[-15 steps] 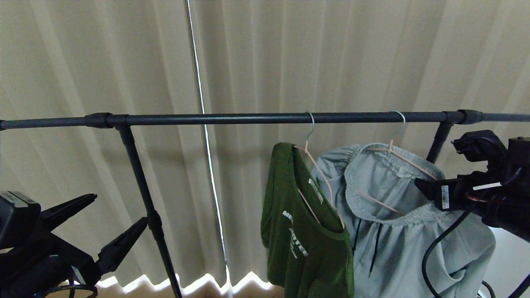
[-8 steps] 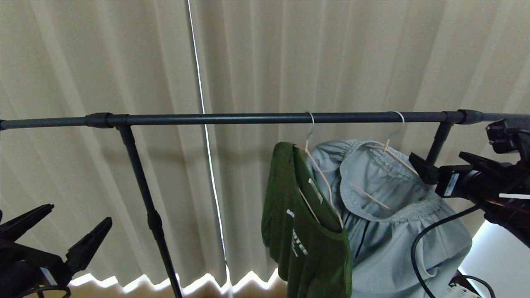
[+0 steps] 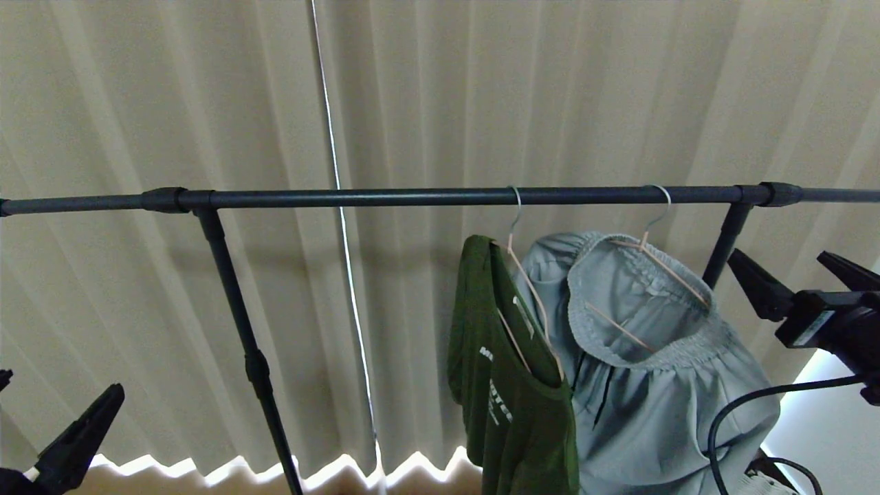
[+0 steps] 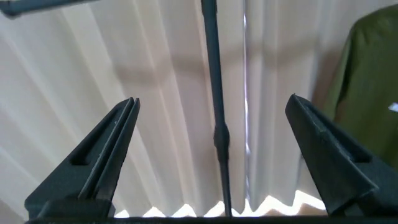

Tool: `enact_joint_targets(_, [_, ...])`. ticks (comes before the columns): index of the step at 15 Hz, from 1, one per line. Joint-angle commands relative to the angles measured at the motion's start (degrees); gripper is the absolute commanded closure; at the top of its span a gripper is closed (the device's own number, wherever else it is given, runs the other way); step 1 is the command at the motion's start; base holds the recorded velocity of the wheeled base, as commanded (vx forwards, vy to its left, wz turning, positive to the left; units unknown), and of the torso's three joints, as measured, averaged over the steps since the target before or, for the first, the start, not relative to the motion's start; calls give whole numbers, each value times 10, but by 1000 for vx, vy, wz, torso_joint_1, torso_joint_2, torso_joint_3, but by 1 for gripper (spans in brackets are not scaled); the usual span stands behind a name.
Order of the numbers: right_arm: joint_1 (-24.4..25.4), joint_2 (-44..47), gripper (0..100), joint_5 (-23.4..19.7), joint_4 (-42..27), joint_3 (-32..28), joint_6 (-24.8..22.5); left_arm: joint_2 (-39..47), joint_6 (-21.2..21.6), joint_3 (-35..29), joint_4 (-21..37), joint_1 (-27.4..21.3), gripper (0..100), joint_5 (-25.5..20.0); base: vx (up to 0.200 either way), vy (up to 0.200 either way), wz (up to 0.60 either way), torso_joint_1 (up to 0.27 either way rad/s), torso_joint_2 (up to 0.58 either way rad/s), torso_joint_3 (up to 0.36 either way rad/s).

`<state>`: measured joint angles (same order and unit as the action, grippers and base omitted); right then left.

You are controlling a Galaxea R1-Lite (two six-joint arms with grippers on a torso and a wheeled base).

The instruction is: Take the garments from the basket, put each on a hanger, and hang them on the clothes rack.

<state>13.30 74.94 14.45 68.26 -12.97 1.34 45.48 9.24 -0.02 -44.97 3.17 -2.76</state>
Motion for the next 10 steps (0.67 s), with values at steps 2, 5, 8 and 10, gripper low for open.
enact_joint_targets(2, [0, -129, 0, 1, -36, 51, -3, -193, -3, 0, 204, 1, 0, 4, 0, 0, 0, 0, 0, 0])
enact_joint_targets(5, [0, -252, 0, -3, -168, 49, -4, -287, -3, -44, 364, -1, 0, 1, 0, 0, 0, 0, 0, 0])
enact_joint_targets(8, [0, -394, 0, -13, -406, 15, -11, -300, 2, -39, 393, -4, 0, -2, 0, 0, 0, 0, 0, 0])
enact_joint_targets(10, [-1, -480, 0, -13, -574, -13, -12, -282, 1, -37, 393, -11, 0, -15, 0, 0, 0, 0, 0, 0])
